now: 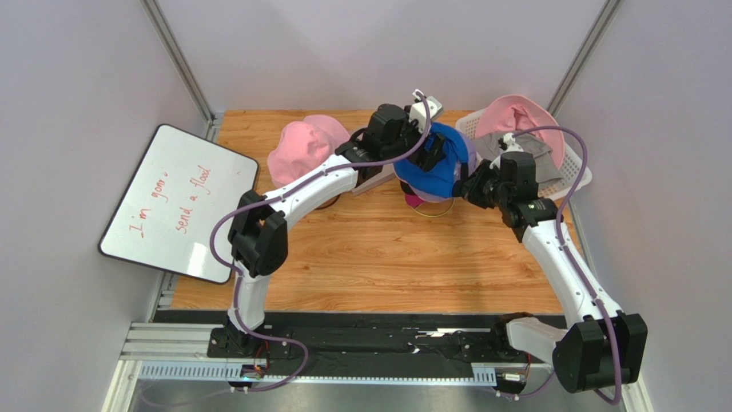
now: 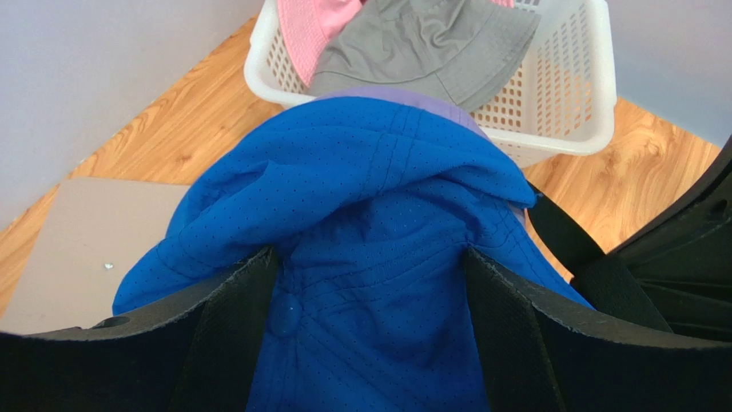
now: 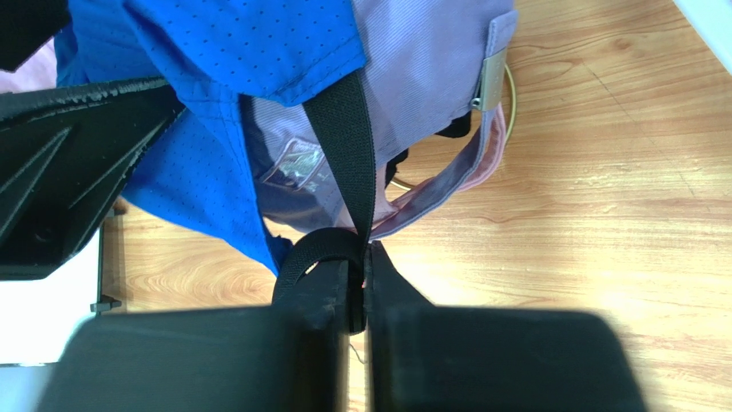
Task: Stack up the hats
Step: Stack the hat on the hat.
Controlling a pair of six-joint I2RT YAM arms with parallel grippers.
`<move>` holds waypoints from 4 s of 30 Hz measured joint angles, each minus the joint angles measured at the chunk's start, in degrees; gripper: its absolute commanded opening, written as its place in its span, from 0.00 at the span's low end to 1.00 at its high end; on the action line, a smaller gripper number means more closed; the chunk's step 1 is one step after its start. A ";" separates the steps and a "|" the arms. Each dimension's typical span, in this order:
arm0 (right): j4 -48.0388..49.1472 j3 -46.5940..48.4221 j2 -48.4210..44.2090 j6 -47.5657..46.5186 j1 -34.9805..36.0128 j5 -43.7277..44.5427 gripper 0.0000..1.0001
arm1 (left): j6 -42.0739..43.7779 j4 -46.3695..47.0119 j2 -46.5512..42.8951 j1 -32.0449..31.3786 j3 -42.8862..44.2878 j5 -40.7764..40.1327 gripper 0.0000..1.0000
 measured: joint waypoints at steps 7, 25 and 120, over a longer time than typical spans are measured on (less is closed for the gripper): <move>-4.04 0.74 -2.19 -3.02 -1.77 -2.97 0.66 | 0.26 0.33 0.04 0.00 0.61 -0.70 0.78; 5.31 17.27 11.74 -3.19 -13.20 -20.46 0.44 | 4.24 3.72 -0.02 0.00 -1.75 0.35 0.73; 4.63 10.84 14.25 -7.30 -13.57 -7.26 0.00 | -2.43 -1.62 -11.56 1.22 -4.79 -2.36 1.00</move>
